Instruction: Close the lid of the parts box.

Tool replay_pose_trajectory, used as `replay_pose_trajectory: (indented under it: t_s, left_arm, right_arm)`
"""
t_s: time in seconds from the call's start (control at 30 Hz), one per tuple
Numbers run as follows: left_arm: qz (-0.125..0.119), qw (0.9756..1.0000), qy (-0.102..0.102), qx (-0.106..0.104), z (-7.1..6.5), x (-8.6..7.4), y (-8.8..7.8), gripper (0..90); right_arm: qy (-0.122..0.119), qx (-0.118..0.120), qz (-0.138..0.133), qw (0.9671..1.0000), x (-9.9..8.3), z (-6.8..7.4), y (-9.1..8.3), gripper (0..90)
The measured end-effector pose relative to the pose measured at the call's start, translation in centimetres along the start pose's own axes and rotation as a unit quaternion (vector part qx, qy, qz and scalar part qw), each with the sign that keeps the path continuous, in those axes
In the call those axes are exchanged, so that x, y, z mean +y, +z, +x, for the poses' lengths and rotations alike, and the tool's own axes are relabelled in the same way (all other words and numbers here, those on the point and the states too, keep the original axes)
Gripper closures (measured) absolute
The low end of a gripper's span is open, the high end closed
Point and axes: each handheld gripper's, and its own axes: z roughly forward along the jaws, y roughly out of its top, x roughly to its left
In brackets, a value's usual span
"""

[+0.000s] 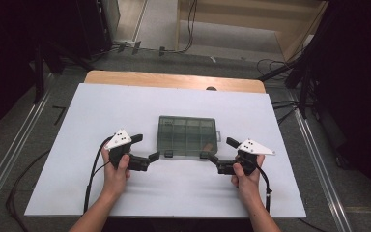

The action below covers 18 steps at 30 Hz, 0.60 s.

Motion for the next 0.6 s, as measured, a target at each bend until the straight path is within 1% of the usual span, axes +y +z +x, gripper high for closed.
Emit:
replay_pose_trajectory:
  t_s: [0.07,0.17,0.37,0.5,0.6]
  left_arm:
    - [-0.003,1.0000,-0.001,-0.002,0.1,-0.1,-0.3,0.0]
    - [-0.004,1.0000,0.003,0.002,0.1,-0.2,-0.9,0.0]
    - [-0.002,1.0000,0.008,0.005,0.3,-0.6,-1.8,0.0]
    - [-0.001,0.9999,0.013,0.006,0.4,-0.8,-2.4,0.0]
    - [-0.001,0.9999,0.013,0.010,0.5,-1.0,-2.9,0.0]
  right_arm:
    - [-0.002,-0.003,0.001,1.0000,0.0,0.0,-0.1,0.0]
    - [-0.003,-0.007,0.000,1.0000,0.0,-0.1,-0.3,0.0]
    - [-0.005,-0.014,0.001,0.9999,-0.2,-0.3,-0.7,0.0]
    - [-0.007,-0.021,0.001,0.9997,-0.3,-0.5,-1.3,0.0]
    - [-0.005,-0.022,-0.001,0.9997,-0.4,-0.7,-1.7,0.0]
